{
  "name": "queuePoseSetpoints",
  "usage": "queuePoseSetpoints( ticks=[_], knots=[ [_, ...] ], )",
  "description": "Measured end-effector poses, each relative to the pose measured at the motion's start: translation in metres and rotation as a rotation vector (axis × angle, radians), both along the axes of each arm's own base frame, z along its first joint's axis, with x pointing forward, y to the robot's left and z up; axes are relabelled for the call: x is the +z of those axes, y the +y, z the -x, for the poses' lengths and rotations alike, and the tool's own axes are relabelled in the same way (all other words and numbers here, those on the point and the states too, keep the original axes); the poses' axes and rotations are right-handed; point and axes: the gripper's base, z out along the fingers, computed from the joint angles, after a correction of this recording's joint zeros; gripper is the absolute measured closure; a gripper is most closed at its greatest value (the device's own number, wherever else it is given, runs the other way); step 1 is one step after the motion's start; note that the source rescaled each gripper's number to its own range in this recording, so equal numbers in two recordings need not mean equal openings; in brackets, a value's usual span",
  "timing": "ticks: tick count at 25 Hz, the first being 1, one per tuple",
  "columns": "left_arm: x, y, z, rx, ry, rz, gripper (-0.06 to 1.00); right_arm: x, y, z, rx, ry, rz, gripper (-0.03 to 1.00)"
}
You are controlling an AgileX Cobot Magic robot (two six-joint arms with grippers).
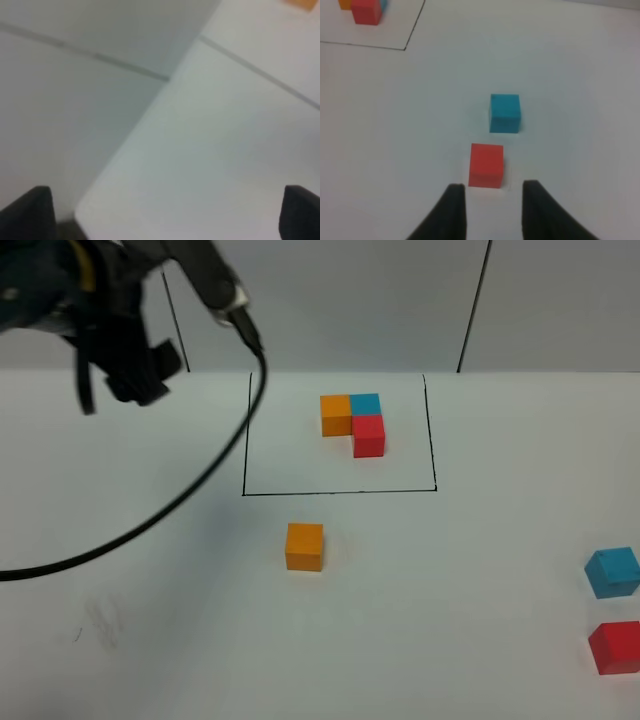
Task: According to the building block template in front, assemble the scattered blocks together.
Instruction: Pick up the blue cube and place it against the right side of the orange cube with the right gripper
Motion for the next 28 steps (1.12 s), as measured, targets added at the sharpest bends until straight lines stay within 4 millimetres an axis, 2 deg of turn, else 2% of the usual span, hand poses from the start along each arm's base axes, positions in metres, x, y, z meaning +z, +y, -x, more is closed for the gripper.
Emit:
queuePoseSetpoints(
  ticks=[4,9,12,14,18,22,26,28],
  knots=[
    [0.03,0.048,0.038,0.206,0.037,-0.018,-0.01,0.0,0.0,0.0,0.0,0.0,0.0,0.97],
    [0.068,0.092,0.093,0.379,-0.031,0.084,0.02,0.0,0.0,0.0,0.0,0.0,0.0,0.97],
    [0.089,0.112,0.139,0.403,-0.129,0.166,0.03,0.0,0.0,0.0,0.0,0.0,0.0,0.97],
    [0.095,0.123,0.171,0.397,-0.18,0.215,0.04,0.0,0.0,0.0,0.0,0.0,0.0,0.97],
    [0.093,0.146,0.238,0.372,-0.288,0.296,0.05,0.0,0.0,0.0,0.0,0.0,0.0,0.97],
    [0.079,0.164,0.295,0.334,-0.38,0.402,0.06,0.0,0.0,0.0,0.0,0.0,0.0,0.97],
    [0.066,0.169,0.342,0.239,-0.426,0.585,0.06,0.0,0.0,0.0,0.0,0.0,0.0,0.97],
    [0.062,0.167,0.358,0.225,-0.442,0.663,0.06,0.0,0.0,0.0,0.0,0.0,-0.001,0.97]
  ],
)
